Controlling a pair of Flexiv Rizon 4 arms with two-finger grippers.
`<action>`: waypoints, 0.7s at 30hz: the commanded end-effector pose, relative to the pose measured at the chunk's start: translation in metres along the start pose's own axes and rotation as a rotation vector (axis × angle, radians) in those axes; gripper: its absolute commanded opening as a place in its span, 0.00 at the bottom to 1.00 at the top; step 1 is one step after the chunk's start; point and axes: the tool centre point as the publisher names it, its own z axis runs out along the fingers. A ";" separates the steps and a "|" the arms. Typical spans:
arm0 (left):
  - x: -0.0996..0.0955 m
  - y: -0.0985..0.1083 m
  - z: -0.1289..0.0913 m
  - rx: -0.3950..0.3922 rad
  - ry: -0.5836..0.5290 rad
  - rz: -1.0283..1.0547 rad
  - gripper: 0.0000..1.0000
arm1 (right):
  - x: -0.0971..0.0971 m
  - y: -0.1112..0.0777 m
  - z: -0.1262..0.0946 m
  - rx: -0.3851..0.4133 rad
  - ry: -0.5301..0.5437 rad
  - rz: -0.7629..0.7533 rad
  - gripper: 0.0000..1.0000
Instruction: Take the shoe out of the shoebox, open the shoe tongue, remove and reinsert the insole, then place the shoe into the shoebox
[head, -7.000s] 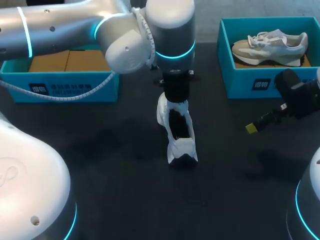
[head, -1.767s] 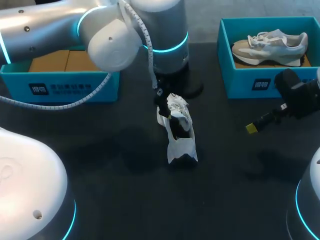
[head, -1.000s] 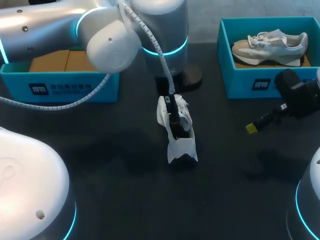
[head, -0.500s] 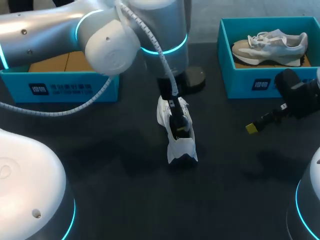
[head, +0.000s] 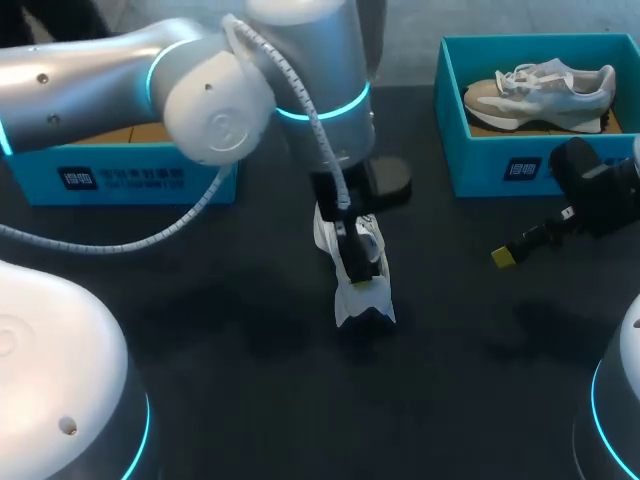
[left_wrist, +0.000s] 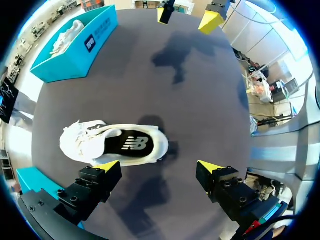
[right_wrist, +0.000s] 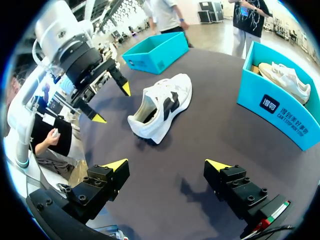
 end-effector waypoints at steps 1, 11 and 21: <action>0.000 -0.015 0.003 -0.055 0.007 0.000 1.00 | 0.000 0.000 0.000 0.000 -0.001 0.000 1.00; 0.001 -0.003 0.025 -0.106 -0.010 0.022 1.00 | 0.000 0.000 0.000 0.000 -0.001 0.000 1.00; 0.001 0.008 0.050 -0.154 -0.072 0.034 1.00 | 0.000 0.000 0.000 0.000 -0.001 0.000 1.00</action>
